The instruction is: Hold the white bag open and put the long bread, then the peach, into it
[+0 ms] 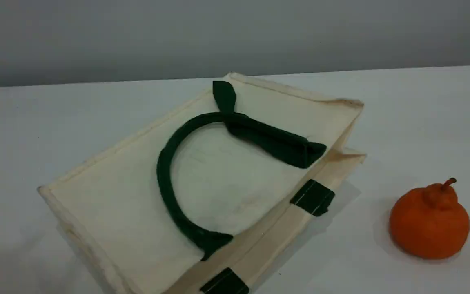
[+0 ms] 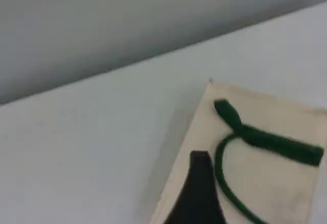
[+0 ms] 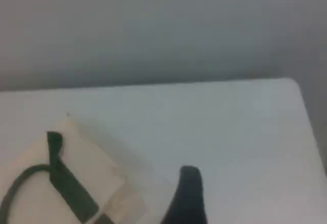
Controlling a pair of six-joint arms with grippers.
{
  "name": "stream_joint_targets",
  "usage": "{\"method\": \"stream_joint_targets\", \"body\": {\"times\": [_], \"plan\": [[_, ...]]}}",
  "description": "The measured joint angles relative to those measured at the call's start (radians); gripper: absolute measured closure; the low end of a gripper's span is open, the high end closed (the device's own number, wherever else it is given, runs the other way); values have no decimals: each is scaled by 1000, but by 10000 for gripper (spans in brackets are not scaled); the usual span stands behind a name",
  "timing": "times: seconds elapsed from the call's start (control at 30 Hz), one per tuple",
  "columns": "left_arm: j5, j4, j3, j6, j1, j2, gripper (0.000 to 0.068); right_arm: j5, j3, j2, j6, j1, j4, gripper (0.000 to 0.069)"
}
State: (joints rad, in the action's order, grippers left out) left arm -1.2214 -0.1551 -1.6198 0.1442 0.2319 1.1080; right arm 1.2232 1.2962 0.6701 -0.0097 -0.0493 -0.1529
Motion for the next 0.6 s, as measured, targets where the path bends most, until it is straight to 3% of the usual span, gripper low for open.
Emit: {"method": "stream_joint_targets", "body": {"times": [0.5,0.6], "plan": [[0,7,559,-4,0,-507,136,-1,-347,-491,36,0,-8,104],[-1,44,635,-4,0,-613,136,-2,-419,-571,36,0,-8,104]]}}
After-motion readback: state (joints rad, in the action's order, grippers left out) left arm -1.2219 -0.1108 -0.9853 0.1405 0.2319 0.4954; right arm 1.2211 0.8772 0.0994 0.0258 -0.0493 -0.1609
